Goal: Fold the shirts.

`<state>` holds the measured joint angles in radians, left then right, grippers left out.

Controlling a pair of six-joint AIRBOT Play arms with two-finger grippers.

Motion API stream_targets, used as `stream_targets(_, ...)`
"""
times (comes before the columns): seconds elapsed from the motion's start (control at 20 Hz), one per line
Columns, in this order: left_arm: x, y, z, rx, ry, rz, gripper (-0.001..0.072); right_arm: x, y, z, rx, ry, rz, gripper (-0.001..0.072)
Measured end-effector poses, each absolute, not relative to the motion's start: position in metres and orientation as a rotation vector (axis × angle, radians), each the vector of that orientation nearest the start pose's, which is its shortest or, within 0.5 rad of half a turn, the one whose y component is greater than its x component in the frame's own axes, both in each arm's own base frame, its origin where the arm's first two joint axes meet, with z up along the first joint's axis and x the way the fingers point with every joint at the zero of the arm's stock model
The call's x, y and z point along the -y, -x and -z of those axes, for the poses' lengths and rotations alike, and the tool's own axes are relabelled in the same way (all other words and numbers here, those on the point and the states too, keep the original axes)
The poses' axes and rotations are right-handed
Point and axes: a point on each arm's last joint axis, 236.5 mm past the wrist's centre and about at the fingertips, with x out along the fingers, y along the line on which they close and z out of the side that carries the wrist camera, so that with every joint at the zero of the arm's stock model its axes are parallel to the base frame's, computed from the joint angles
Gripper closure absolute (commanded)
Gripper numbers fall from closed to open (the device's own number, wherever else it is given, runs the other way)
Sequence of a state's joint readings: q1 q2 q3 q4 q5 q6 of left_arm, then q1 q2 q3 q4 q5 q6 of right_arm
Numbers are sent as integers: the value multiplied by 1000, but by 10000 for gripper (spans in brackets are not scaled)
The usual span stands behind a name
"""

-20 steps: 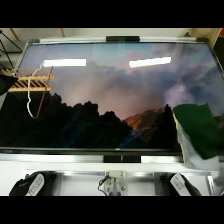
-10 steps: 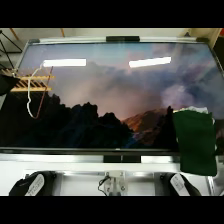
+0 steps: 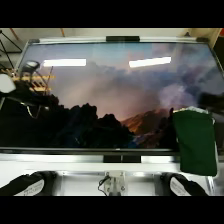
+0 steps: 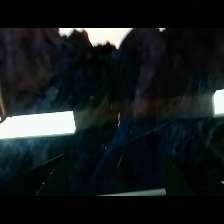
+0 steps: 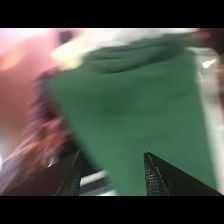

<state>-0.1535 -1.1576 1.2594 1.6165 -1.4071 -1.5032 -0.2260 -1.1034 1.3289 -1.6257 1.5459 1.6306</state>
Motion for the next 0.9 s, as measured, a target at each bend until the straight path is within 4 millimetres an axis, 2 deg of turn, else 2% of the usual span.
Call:
stream_targets(0.15, 37, -328, -47, -1389, -195, 106, 33, 35, -316, -84, -1421, -189, 127, 195)
stream_targets(0.3, 36, -322, -39, -1423, -191, 98, 33, 10, -318, -76, -1464, -192, 52, 195)
stream_targets(0.5, 34, -318, -34, -1444, -190, 92, 32, -4, -317, -73, -1485, -194, 10, 195)
stream_targets(0.9, 34, -318, -33, -1450, -191, 90, 31, -10, -317, -72, -1494, -198, -7, 195)
